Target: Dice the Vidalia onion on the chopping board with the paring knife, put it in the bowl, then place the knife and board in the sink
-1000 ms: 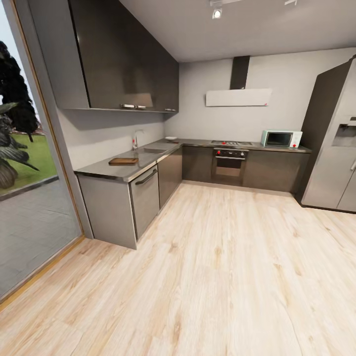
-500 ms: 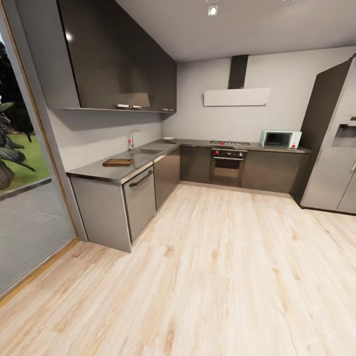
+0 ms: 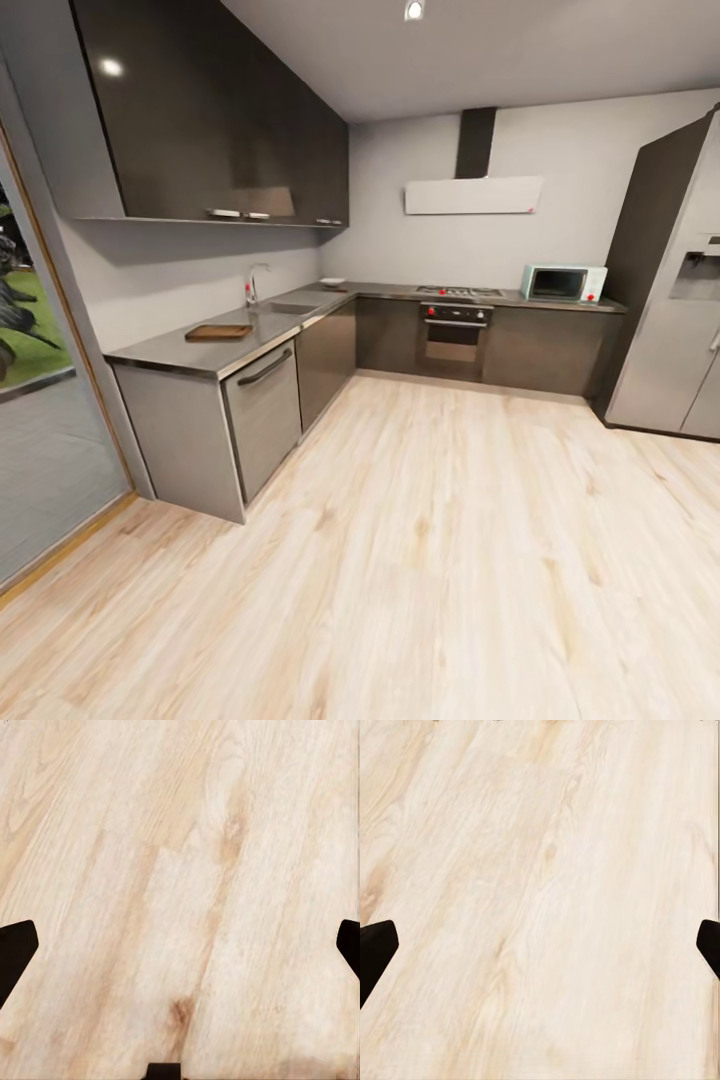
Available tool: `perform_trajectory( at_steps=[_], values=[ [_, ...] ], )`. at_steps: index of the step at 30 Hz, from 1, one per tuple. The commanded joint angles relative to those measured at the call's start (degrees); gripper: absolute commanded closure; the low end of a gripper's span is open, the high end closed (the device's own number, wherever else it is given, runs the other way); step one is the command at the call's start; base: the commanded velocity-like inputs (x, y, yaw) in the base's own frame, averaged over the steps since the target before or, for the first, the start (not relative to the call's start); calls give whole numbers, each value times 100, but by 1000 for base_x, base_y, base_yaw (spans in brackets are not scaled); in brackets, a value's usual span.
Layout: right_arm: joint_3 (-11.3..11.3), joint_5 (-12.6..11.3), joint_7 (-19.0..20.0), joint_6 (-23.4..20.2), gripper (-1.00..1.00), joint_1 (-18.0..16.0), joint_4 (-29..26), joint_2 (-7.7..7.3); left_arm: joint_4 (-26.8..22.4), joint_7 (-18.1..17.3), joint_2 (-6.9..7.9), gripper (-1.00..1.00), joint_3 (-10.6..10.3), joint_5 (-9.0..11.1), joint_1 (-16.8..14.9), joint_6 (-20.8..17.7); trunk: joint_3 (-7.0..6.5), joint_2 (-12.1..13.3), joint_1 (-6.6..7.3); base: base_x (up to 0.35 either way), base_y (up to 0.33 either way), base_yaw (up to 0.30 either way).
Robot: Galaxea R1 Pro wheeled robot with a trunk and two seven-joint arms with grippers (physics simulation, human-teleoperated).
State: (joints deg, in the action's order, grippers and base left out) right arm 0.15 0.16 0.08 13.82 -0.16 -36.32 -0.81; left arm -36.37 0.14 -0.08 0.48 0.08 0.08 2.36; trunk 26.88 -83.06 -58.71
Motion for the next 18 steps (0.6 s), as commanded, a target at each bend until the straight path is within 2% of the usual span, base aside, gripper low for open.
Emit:
perform_trajectory(
  at_steps=[1, 10, 18],
  values=[
    [2, 1, 1, 15, -100, -2, 2, 0, -5, 2, -1, -100, 5, 1, 1, 10, 5, -2, -2, 217, -230, 0],
    [3, 1, 1, 15, -100, -2, 2, 1, 3, 3, -2, -100, 5, 1, 1, 10, 5, -2, -2, 218, -230, 7],
    [-4, 1, 1, 15, -100, -2, 45, 5, 6, 2, -7, -100, 5, 1, 1, 10, 5, -2, -2, 219, -231, 99]
  ],
)
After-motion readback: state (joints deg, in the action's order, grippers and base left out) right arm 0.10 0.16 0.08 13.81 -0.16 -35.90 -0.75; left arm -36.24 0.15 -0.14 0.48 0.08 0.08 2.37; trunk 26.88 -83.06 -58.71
